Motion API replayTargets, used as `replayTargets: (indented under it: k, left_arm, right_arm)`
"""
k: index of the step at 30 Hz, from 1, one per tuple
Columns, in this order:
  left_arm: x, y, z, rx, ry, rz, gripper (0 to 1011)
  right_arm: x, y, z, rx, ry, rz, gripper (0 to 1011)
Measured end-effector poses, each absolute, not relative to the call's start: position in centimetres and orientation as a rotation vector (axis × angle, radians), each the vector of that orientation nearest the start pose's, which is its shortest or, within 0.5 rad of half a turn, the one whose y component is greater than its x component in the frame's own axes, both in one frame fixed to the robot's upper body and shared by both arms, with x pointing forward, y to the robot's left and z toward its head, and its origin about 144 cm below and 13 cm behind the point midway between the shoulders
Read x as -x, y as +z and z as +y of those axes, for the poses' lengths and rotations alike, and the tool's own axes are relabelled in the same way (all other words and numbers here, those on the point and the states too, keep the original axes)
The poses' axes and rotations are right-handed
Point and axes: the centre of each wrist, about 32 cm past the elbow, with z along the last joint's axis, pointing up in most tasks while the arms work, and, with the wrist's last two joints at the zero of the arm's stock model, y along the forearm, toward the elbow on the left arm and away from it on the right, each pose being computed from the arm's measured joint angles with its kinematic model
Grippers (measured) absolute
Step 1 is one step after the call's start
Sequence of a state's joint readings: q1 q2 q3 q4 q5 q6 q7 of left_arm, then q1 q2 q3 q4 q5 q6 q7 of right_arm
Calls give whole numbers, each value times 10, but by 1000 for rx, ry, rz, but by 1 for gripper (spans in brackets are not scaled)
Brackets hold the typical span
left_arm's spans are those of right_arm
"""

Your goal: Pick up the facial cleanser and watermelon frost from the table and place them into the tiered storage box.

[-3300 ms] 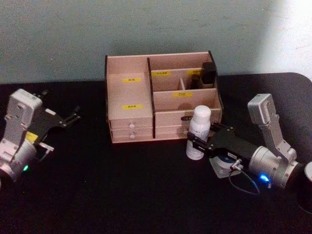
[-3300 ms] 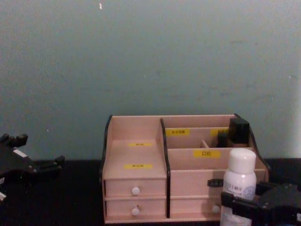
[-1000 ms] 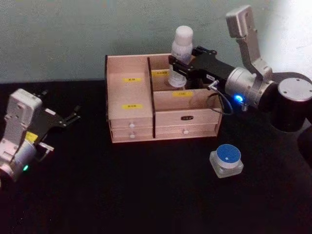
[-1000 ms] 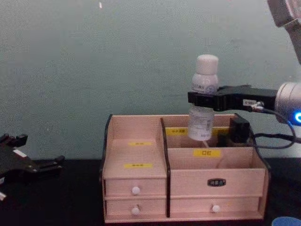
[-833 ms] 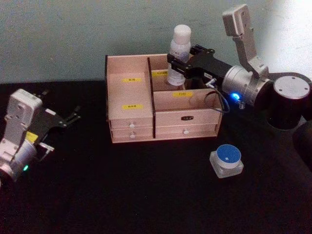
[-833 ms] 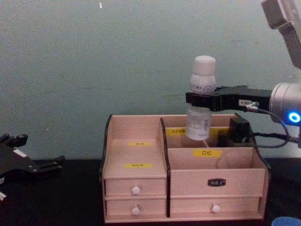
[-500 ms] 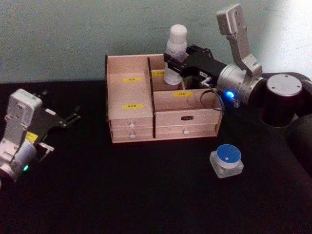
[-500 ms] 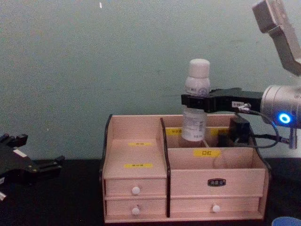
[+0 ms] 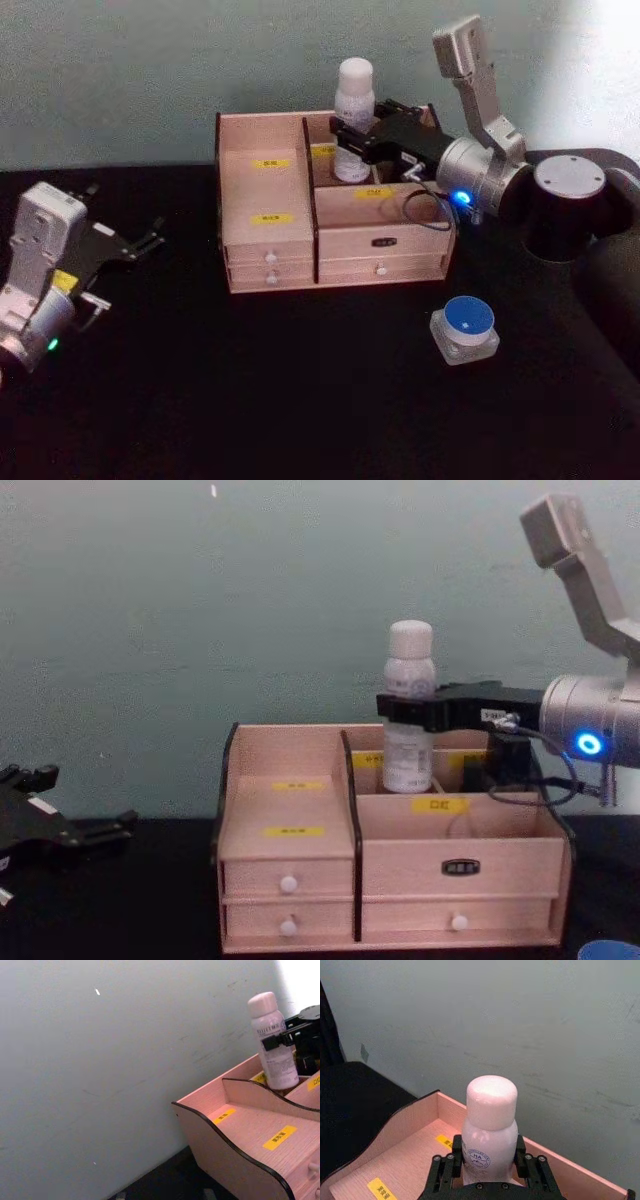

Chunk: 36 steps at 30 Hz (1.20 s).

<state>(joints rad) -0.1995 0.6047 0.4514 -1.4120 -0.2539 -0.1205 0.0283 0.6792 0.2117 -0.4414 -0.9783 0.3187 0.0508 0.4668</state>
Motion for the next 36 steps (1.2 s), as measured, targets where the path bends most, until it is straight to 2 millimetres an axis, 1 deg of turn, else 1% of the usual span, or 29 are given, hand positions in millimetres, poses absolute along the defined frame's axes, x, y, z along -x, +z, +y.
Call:
replayTargets:
  k: [12, 36]
  left_arm:
    - [-489, 1140, 310, -304, 1248, -285, 1001]
    - [-489, 1140, 310, -304, 1248, -285, 1001]
  right_arm:
    - [-630, 1207, -210, 138, -861, 3, 599]
    - [-633, 1196, -211, 176, -868, 28, 599]
